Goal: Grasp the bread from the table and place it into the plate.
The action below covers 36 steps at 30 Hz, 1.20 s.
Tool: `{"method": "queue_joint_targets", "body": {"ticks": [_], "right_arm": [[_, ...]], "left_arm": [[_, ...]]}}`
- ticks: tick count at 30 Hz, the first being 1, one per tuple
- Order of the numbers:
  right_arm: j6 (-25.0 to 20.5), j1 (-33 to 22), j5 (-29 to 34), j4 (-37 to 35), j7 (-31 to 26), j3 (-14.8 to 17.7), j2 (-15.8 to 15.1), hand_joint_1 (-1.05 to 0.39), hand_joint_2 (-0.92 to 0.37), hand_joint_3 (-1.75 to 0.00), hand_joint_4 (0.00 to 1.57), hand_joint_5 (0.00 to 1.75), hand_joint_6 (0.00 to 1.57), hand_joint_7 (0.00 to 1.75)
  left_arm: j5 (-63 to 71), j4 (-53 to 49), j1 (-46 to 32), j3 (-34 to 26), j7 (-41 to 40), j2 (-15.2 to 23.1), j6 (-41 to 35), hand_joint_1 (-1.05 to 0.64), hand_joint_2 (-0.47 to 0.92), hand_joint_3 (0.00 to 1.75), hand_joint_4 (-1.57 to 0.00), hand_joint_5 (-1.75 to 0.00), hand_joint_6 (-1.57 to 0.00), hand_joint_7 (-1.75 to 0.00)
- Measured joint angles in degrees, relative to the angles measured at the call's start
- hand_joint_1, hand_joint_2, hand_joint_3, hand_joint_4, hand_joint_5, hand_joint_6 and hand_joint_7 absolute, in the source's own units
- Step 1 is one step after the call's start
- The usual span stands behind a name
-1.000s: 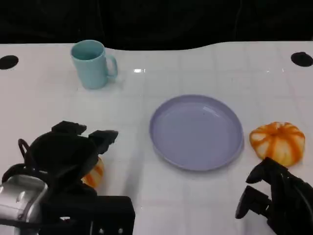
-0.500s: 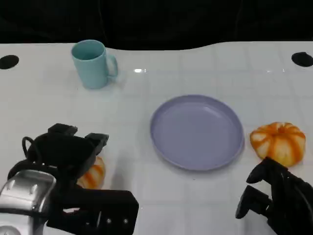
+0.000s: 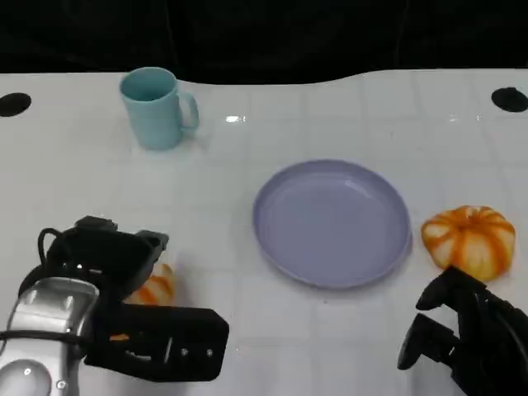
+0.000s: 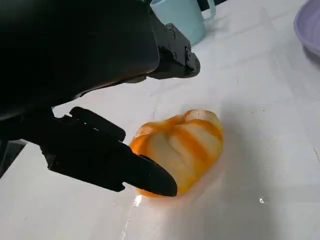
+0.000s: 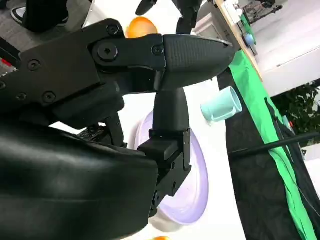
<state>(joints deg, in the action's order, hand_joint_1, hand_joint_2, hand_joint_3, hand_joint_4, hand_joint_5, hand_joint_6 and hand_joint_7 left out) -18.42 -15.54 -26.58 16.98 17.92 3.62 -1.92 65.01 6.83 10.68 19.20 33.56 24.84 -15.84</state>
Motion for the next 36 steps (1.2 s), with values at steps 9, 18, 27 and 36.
{"method": "queue_joint_targets", "body": {"ticks": [9, 18, 27, 36], "right_arm": [[0.0, -0.1, 0.0, 0.0, 0.0, 0.1, 0.0, -0.51, -0.92, -0.45, 0.63, 1.75, 0.48, 1.68], [0.0, -0.1, -0.1, 0.0, 0.1, 0.4, 0.0, -0.52, -0.92, -0.45, 0.63, 1.75, 0.48, 1.68], [-0.1, -0.1, -0.2, 0.1, 0.1, 0.5, -0.1, -0.52, -0.92, -0.45, 0.64, 1.75, 0.48, 1.68], [-0.1, -0.1, -0.2, 0.1, 0.1, 0.5, -0.1, -0.52, -0.92, -0.46, 0.63, 1.75, 0.47, 1.67]], "left_arm": [[-4.3, -7.6, -0.1, 0.5, -9.2, -0.1, 2.3, -0.41, 0.80, 0.00, 0.00, -0.14, -0.08, 0.00], [-7.4, -13.1, -0.1, 1.3, -16.5, -0.2, 4.4, -0.38, 0.81, 0.01, 0.00, -0.10, -0.07, 0.00], [-9.5, -15.6, 0.4, 2.1, -18.1, -0.1, 5.0, -0.39, 0.82, 0.01, -0.01, -0.09, -0.09, -0.01], [-10.9, -17.8, 2.2, 2.8, -18.0, 0.1, 5.1, -0.36, 0.85, 0.01, -0.11, -0.13, -0.19, -0.04]]}}
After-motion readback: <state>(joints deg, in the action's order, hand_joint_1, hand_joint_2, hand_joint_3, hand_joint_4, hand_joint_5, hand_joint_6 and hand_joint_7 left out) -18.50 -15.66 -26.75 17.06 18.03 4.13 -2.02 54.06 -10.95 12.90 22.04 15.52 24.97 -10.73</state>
